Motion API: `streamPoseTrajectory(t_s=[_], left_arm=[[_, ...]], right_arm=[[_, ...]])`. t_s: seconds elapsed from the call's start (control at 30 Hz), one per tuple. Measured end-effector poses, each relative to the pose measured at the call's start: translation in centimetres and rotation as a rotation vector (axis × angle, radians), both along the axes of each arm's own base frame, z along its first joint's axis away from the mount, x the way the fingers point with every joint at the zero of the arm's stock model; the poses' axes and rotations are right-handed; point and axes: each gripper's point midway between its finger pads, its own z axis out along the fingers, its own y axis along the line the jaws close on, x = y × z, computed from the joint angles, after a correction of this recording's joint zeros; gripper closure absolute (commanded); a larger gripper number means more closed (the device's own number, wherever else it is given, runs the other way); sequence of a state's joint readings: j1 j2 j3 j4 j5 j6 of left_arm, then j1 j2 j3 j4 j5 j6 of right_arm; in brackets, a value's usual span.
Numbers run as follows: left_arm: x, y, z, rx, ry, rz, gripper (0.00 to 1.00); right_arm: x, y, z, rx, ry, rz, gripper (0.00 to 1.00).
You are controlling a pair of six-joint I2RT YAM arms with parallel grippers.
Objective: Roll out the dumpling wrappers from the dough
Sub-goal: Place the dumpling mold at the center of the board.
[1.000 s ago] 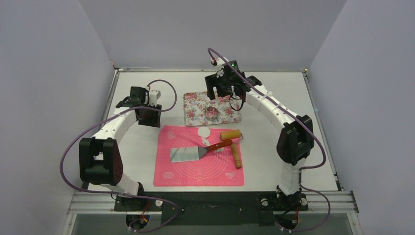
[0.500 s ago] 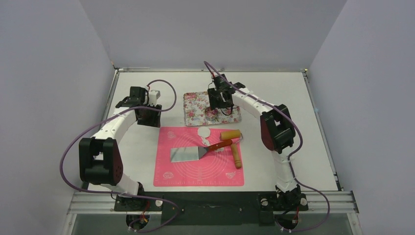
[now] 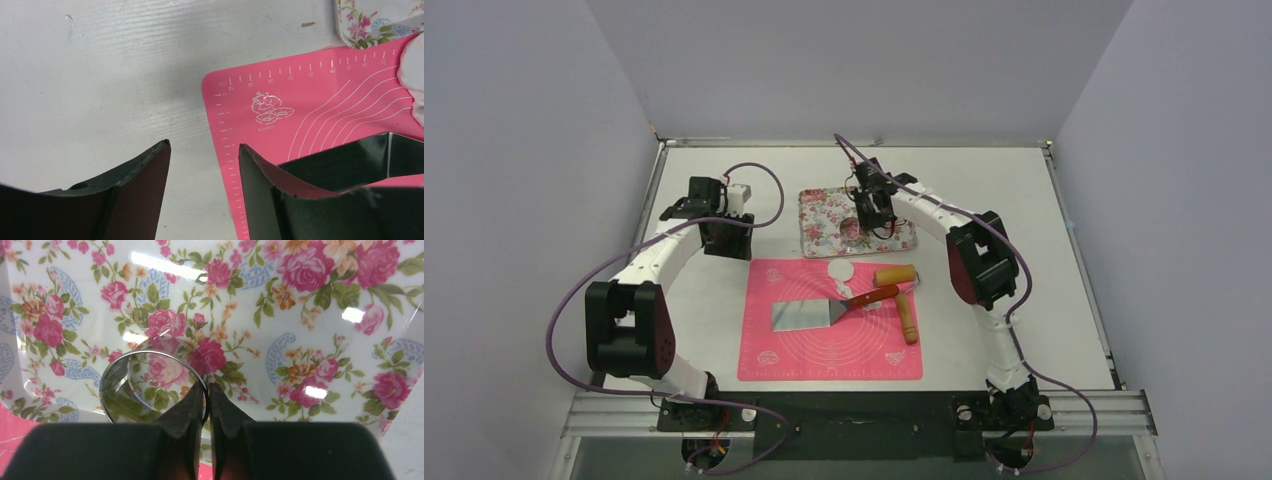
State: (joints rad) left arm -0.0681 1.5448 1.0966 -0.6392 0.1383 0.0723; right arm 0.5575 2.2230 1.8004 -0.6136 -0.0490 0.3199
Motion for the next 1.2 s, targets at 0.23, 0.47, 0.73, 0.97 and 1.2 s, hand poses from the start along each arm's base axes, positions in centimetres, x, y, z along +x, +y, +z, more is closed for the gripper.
streamPoseTrajectory(t_s=[0.23,0.47,0.73,0.97,1.2], left_arm=[[0.0,0.0,0.0,0.001,-0.001,0.0,0.49],[0.0,0.1,0.0,0.004,0.0,-0.002,0.49],[0.0,0.1,0.0,0.006,-0.002,-0.008,0.49],[0.0,0.0,0.0,0.004,-0.002,-0.011,0.49],[0.0,0.1,0.0,0.006,-0.002,-0.011,0.49]], right_arm=[[0.2,-0.7,0.6,-0.03,-0.02,-0.019,1.0],[-0.2,-7.6,9.4,0.011,-0.173,-0.171,1.0],[-4.6,-24.5,7.5,-0.101,-0.156,-0.576,0.98],[-9.0,-25.1,0.5,-0.183,0.064,-0.582,0.7],[-8.7,-24.2,1.4,-0.149,0.054,-0.552,0.46]])
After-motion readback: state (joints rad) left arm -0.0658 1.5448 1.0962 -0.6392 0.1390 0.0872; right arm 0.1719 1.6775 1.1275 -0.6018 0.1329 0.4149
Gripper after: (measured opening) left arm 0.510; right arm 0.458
